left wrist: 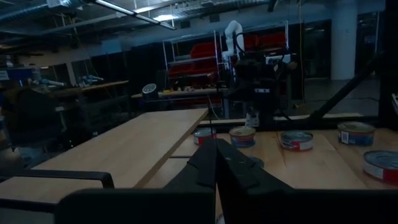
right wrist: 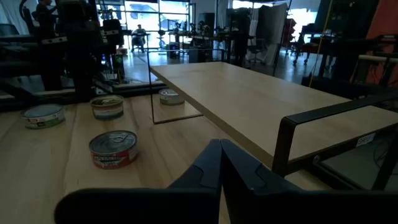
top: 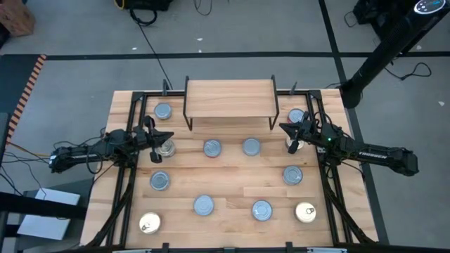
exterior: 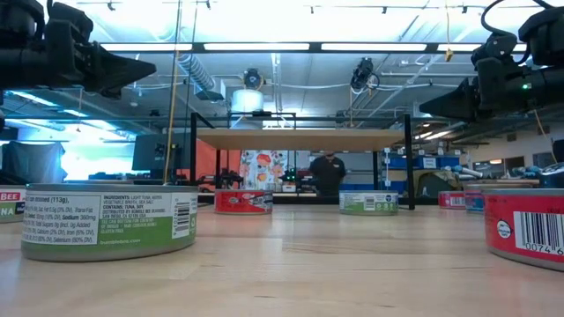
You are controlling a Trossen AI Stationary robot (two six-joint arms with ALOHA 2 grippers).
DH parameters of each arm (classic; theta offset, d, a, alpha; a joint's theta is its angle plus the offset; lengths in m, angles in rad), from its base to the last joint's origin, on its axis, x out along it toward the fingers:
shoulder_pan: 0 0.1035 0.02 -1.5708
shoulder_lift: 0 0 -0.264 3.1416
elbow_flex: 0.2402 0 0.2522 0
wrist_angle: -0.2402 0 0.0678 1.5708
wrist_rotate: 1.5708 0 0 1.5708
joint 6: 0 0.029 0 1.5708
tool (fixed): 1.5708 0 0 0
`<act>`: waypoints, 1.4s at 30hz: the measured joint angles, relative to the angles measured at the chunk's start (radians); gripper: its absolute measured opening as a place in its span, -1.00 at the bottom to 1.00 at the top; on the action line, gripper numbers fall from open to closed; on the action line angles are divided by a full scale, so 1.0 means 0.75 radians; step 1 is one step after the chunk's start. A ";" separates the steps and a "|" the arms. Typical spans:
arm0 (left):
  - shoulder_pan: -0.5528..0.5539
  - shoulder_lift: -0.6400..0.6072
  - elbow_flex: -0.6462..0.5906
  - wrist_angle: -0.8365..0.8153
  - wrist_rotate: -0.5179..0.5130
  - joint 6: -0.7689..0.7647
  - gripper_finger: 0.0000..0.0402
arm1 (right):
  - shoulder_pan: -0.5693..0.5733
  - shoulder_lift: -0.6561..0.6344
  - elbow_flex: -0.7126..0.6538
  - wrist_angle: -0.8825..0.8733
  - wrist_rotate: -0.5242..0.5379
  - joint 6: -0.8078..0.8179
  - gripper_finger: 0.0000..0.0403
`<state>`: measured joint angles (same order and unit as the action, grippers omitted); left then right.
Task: Stack canned seafood by type on shelf
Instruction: Put the red tuna can on the shelf
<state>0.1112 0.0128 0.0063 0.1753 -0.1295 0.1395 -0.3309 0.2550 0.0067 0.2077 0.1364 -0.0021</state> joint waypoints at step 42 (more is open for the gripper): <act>-0.001 0.635 0.363 -0.297 0.250 -0.227 -0.97 | 0.000 0.001 0.000 0.000 0.000 0.000 -0.91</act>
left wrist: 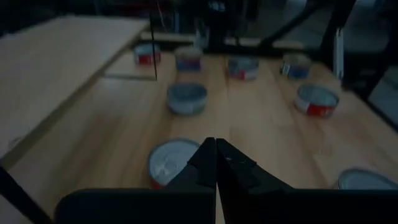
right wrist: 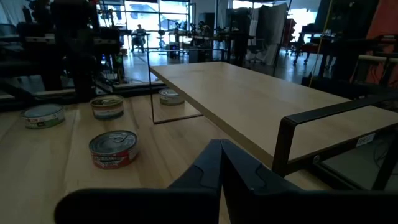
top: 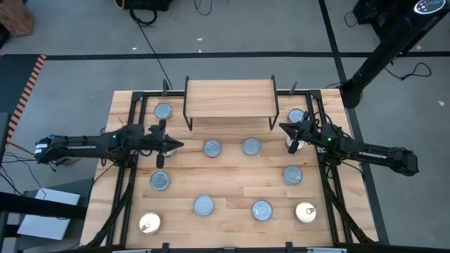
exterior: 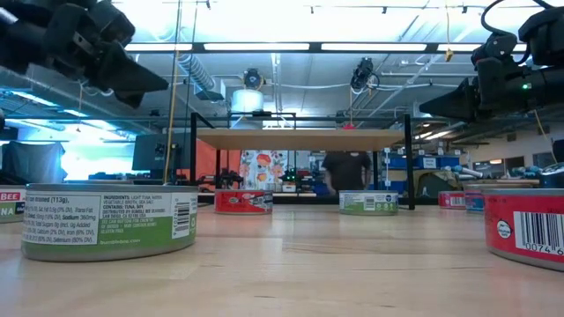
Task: Stack canned seafood by type on shelf
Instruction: Put the red tuna can on the shelf
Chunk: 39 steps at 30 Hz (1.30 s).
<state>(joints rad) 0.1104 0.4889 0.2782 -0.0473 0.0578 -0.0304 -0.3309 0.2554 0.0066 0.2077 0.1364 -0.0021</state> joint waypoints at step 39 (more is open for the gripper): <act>-0.123 0.727 0.411 -0.176 0.161 0.211 -0.83 | 0.001 0.000 0.000 0.000 0.000 0.000 -0.91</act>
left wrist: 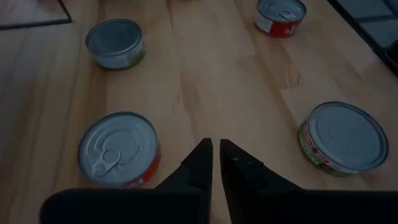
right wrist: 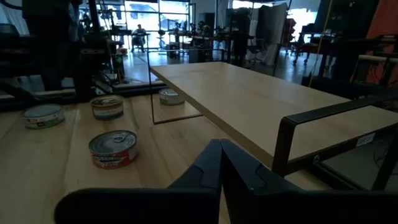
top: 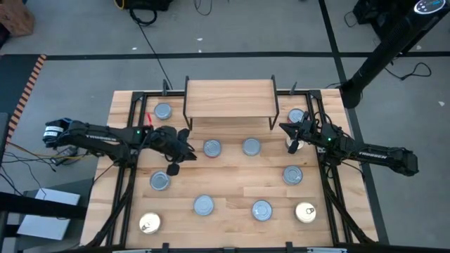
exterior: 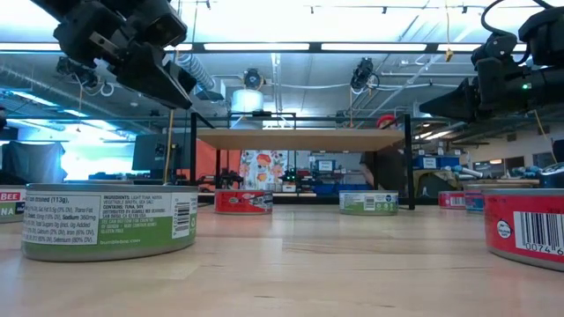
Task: Stack canned seafood by type on shelf
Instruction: Put the red tuna can on the shelf
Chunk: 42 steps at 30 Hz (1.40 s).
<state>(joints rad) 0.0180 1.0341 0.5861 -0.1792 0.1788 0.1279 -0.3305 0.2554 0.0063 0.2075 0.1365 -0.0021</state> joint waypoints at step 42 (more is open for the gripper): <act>-0.262 0.135 0.237 -0.239 -0.198 -0.320 -0.83 | 0.000 0.000 0.000 0.000 0.000 0.000 -0.91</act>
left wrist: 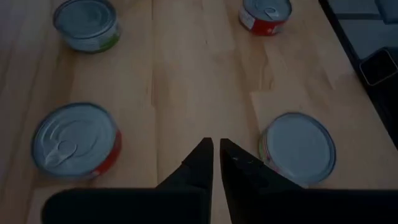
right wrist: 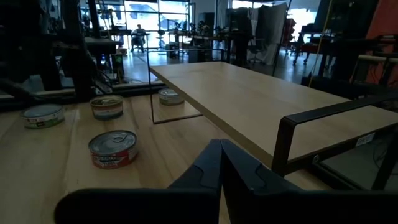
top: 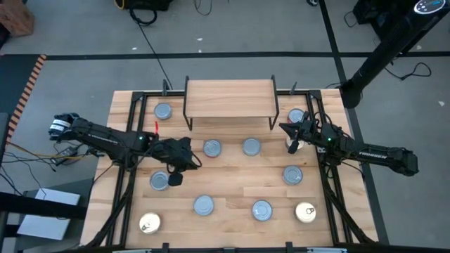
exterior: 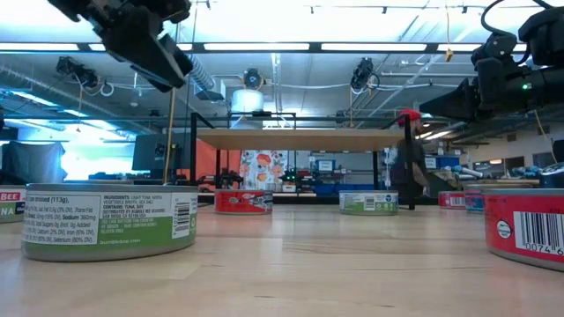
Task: Stack canned seafood by type on shelf
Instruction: Put the red tuna can on the shelf
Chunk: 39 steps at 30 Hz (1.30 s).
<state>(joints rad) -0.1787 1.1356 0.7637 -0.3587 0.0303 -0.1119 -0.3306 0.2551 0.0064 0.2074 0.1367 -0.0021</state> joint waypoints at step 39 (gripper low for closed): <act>0.161 0.529 0.010 0.314 -0.278 0.459 -0.76 | 0.000 0.000 0.000 0.010 0.000 0.000 -0.91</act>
<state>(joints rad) -0.0582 1.5326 0.7715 -0.1234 -0.1780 0.2325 -0.3309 0.2550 0.0064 0.2150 0.1368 -0.0021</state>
